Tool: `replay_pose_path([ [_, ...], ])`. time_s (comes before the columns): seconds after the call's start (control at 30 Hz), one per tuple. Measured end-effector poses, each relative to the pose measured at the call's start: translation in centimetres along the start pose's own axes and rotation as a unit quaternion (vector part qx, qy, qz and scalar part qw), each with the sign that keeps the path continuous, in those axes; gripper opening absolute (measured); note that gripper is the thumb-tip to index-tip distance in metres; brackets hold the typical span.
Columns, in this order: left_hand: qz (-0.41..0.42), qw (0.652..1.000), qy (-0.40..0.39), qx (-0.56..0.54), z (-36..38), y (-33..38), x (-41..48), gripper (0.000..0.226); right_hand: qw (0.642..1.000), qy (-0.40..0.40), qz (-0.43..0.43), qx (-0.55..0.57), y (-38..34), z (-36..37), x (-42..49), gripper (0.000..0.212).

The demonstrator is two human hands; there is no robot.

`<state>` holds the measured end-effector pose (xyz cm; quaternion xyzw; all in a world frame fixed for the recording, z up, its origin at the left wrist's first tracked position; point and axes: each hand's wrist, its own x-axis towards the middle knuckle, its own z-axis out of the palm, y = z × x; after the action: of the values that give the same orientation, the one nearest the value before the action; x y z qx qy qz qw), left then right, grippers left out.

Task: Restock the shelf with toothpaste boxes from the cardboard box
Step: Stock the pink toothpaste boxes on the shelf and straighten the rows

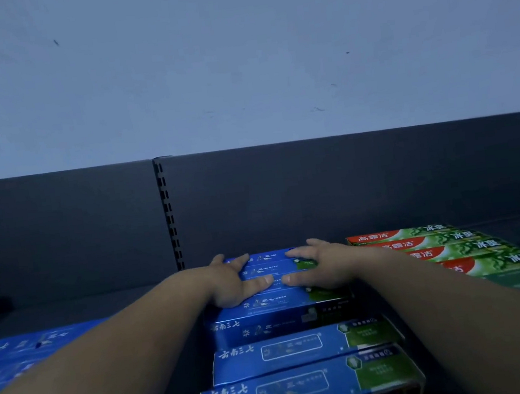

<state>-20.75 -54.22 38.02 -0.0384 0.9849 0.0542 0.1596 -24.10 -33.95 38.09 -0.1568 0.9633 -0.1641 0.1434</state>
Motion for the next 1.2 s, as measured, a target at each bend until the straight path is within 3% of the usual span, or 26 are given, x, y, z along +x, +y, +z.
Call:
replay_pose_path([
  [0.37, 0.007, 1.0, 0.003, -0.006, 1.2, 0.2, -2.5, 0.096, 1.0, -0.001, -0.001, -0.028, 0.1, 0.2, -2.9, 0.079],
  [0.63, 0.019, 0.991, 0.054, -0.117, 2.6, 0.7, -5.9, 0.084, 0.998, 0.042, -0.022, 0.051, 0.4, 1.5, -5.9, 0.075],
  [0.77, -0.002, 0.949, 0.118, -0.293, 3.6, 0.0, -6.9, 0.074, 0.981, 0.066, -0.013, 0.182, 0.9, 2.6, -7.0, 0.076],
  [0.83, -0.016, 0.907, 0.117, -0.404, 4.3, -0.1, -7.3, 0.07, 0.964, 0.057, -0.001, 0.26, 1.1, 3.3, -7.6, 0.077],
  [0.97, -0.059, 0.855, 0.092, -0.507, 4.7, -0.5, -8.1, 0.074, 0.939, 0.06, 0.005, 0.337, 0.8, 4.2, -8.0, 0.079],
  [1.07, -0.05, 0.857, 0.099, -0.503, 4.5, -0.4, -9.1, 0.056, 0.924, 0.062, 0.017, 0.377, 0.4, 4.2, -8.7, 0.093],
  [1.13, -0.034, 0.867, 0.128, -0.48, 4.6, -0.2, -9.9, 0.057, 0.915, 0.059, 0.014, 0.399, 0.9, 4.1, -9.0, 0.107],
  [1.2, -0.032, 0.876, 0.159, -0.455, 5.1, -0.2, -10.9, 0.06, 0.917, 0.073, -0.004, 0.393, 1.0, 4.2, -10.2, 0.092],
])
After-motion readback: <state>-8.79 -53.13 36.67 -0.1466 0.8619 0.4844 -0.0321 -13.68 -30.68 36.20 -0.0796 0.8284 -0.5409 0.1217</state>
